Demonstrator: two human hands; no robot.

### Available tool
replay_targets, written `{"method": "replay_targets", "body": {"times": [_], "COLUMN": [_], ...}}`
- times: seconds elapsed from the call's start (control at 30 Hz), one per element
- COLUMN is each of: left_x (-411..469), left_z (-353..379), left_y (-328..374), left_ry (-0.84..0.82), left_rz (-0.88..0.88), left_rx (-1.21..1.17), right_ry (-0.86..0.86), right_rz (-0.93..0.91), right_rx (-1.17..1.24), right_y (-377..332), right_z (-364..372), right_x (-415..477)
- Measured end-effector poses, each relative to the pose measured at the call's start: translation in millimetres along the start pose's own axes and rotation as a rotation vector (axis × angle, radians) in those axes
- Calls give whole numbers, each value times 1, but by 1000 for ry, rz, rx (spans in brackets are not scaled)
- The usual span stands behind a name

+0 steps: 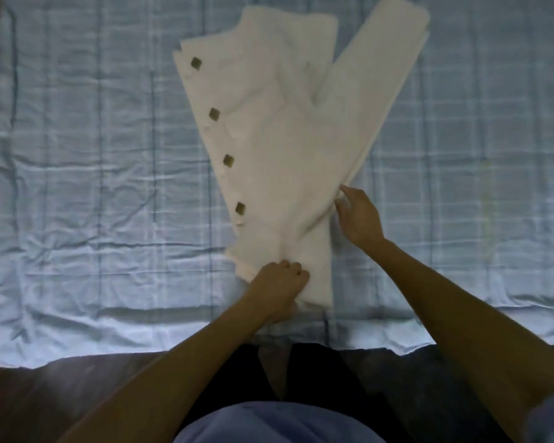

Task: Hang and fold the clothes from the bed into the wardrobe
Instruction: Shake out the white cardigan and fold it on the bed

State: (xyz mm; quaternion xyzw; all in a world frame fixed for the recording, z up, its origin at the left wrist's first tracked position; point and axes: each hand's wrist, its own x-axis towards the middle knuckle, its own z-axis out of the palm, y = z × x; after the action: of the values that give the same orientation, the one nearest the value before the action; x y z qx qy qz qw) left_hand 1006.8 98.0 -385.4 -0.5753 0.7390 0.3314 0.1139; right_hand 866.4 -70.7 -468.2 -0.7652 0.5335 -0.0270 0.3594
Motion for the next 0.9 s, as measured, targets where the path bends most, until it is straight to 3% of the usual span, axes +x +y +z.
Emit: {"method": "replay_targets", "body": {"times": [0.07,0.13,0.3,0.53,0.7,0.9], "left_x": [1,2,1,11,35,94], "left_z": [20,34,15,-45,-72,-98], "left_y": [2,-6,-43,-127,-194,-273], "left_ry": [-147,-210,120,345,489,556], "left_rz": [-51,-190,-491,-699,-808,-963], "left_rx": [-54,-281,-700,-1245,-1341,-1245], "right_ry": [-11,-4,98,203,164,133], "right_rz": [38,57,78,-45,-115,-101], "right_rx": [63,105,154,95,70,-83], "right_y": [-10,-14,-17,-47,-89,-130], "right_z": [12,26,40,15,0,0], "right_x": [-19,-34,-42,-4,66,176]}}
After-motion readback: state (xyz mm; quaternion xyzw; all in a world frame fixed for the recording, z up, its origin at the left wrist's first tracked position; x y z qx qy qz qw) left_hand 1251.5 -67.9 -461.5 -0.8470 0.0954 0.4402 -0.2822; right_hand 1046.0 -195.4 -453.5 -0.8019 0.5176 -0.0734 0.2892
